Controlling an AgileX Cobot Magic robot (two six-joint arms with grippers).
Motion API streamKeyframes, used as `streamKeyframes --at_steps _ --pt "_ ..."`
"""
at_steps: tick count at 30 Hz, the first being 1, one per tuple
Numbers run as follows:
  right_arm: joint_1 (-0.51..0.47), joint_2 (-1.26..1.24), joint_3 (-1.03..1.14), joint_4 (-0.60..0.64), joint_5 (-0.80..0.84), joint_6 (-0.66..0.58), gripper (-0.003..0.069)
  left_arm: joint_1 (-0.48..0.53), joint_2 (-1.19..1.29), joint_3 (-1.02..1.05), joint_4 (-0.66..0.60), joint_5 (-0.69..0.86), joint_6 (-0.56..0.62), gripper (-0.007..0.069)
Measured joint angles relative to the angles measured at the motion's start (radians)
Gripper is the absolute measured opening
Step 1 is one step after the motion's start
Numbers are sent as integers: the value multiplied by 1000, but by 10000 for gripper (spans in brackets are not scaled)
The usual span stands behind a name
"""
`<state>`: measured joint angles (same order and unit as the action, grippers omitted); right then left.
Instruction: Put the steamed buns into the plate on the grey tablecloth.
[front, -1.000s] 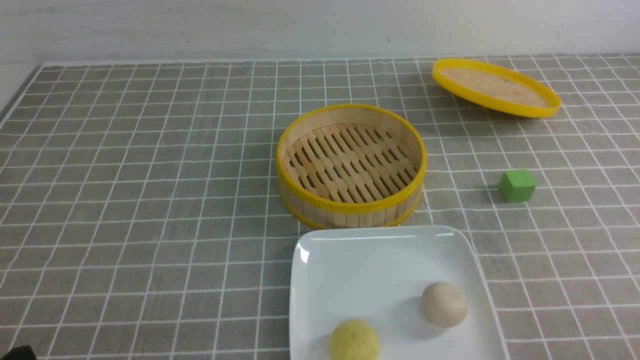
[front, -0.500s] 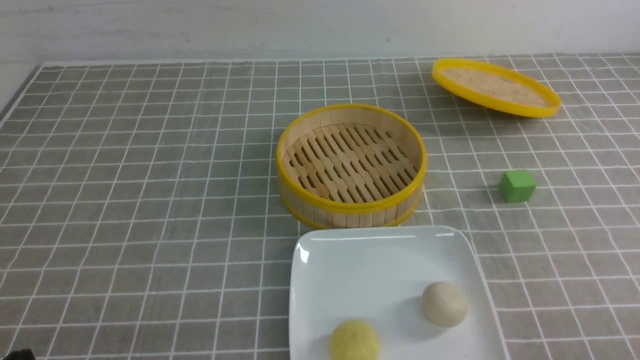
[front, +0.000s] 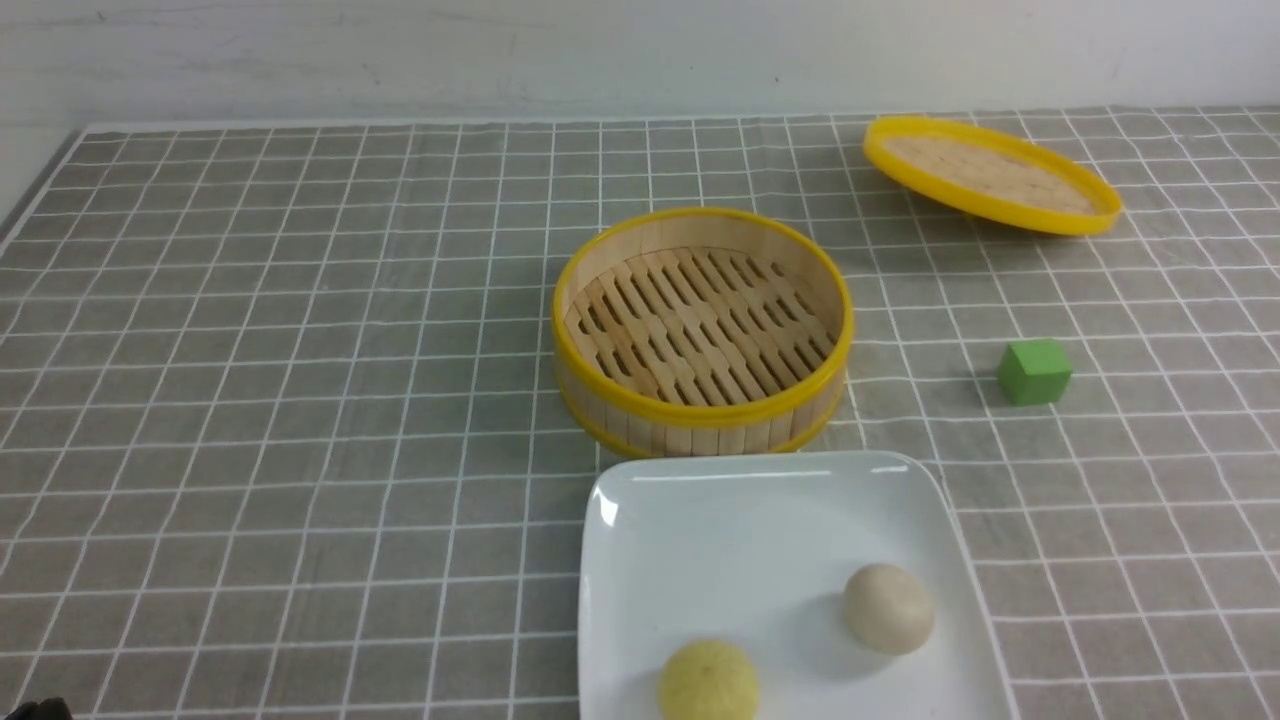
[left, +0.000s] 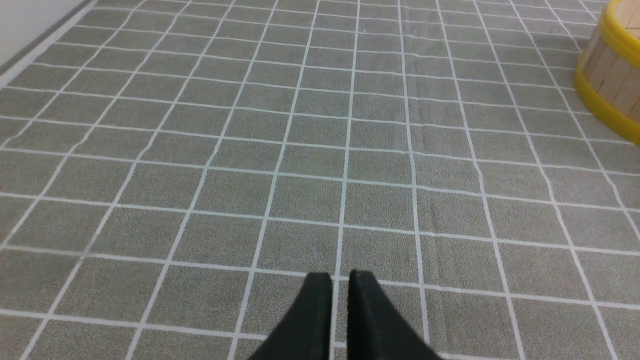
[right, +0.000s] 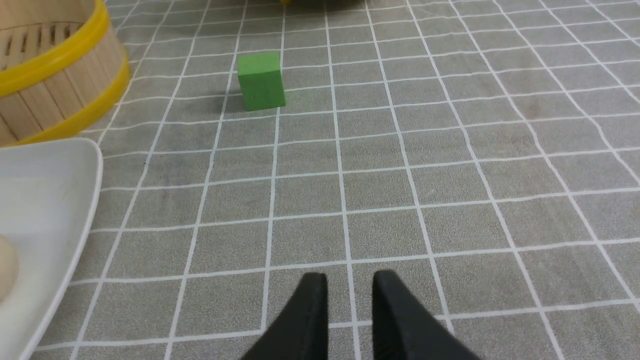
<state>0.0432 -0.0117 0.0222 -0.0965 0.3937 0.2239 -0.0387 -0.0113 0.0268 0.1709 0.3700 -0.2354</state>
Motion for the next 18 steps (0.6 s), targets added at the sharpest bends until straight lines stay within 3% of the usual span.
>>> streamKeyframes --at_steps 18 --pt "0 0 0 0 0 0 185 0 0 0 0 0 0 94"
